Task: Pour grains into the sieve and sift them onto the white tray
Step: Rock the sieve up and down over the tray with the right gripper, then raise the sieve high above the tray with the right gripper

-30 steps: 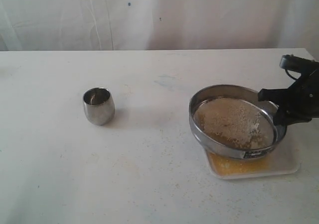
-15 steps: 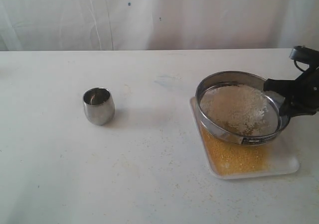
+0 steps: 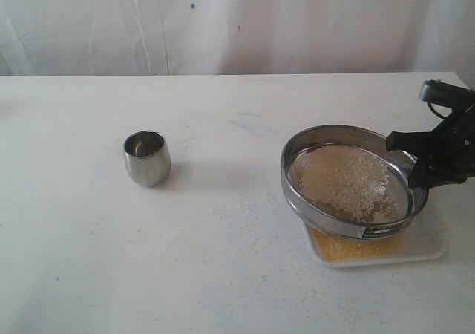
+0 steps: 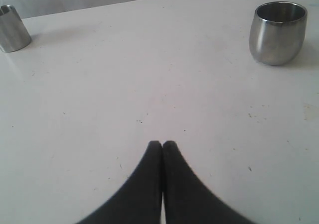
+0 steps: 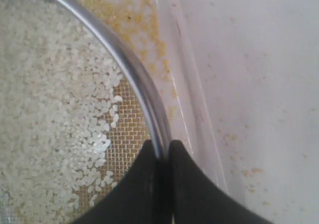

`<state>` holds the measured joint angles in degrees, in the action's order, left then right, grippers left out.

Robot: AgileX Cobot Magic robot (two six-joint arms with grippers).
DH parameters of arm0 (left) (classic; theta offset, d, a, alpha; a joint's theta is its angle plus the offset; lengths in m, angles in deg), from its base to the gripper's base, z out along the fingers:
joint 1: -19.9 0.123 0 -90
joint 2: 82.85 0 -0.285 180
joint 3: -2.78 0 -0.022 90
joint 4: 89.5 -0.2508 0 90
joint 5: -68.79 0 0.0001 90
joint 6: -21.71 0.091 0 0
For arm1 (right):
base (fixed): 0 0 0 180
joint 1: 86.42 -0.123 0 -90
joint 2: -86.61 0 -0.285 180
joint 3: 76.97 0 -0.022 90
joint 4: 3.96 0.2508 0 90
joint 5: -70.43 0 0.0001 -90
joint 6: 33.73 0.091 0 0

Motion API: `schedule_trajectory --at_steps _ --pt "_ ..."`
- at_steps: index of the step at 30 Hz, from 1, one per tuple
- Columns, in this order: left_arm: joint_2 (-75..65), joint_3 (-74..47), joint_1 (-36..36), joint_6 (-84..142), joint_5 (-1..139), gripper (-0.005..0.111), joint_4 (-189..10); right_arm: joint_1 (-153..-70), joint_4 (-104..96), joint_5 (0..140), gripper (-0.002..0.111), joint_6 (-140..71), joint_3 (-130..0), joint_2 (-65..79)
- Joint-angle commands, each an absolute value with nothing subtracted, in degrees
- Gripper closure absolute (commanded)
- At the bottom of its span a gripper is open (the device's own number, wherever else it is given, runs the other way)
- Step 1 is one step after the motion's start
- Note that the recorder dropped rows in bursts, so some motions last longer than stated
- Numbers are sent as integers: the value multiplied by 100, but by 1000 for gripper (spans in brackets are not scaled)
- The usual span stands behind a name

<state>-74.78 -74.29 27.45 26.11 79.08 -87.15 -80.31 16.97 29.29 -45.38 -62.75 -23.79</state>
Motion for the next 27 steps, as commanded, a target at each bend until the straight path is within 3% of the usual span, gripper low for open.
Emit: schedule_trajectory --at_steps 1,14,27 --pt "-7506 -7444 2717 2597 7950 107 -8680 -8005 1904 3393 108 -4404 -6297 -2218" --pt "-7506 -7444 2717 2597 7950 107 -8680 -8067 1973 6170 108 -4656 -4676 -1348" --pt "-7506 -7444 2717 2597 7950 107 -8680 -8067 2401 6622 108 -4728 -4608 -489"
